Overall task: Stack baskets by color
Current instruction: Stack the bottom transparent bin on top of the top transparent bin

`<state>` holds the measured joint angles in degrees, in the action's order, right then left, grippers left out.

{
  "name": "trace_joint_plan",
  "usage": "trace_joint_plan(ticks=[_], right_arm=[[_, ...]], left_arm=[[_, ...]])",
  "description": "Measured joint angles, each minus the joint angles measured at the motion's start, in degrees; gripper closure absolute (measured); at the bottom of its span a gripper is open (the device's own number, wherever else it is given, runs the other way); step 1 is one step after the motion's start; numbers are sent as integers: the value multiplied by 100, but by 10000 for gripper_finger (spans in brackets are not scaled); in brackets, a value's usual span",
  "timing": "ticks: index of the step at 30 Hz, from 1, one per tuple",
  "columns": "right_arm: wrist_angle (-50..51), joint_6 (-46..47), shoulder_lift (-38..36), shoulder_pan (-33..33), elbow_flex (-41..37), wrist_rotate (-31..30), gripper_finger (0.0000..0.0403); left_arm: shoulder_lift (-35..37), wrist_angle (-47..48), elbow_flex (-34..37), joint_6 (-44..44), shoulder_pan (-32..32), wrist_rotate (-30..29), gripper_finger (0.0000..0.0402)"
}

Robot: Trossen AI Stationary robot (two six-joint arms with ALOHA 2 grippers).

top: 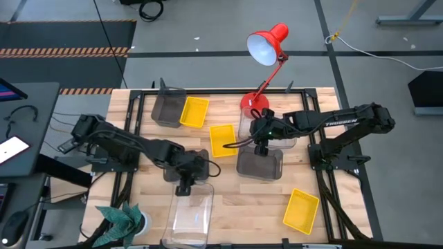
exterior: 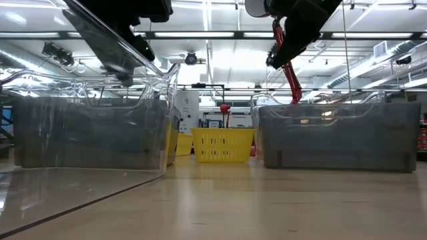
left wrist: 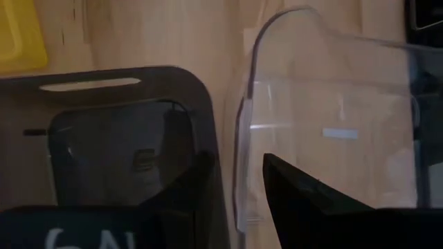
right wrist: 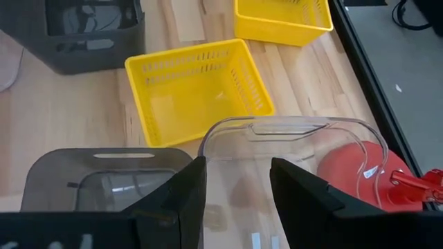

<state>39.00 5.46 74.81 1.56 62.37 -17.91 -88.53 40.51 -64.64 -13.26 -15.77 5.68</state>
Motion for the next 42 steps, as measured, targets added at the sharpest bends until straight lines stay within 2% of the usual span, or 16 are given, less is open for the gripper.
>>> trace_joint_plan(ticks=[14,19,25,34,42], right_arm=[[2,-56,0,0,0,3,238],[-48,-56,1,-2,0,2,238],[-78,-69,2,-2,0,3,238],[-79,-53,2,-2,0,6,238],[-81,-51,2,-2,0,6,238]], left_arm=[[-165,-32,-4,110,-283,-315,276],[-337,-308,-2,348,-403,-462,281],[-341,-330,-2,460,-463,-554,310],[-340,-285,-2,498,-501,-733,385],[-330,-238,-2,418,-462,-737,393]])
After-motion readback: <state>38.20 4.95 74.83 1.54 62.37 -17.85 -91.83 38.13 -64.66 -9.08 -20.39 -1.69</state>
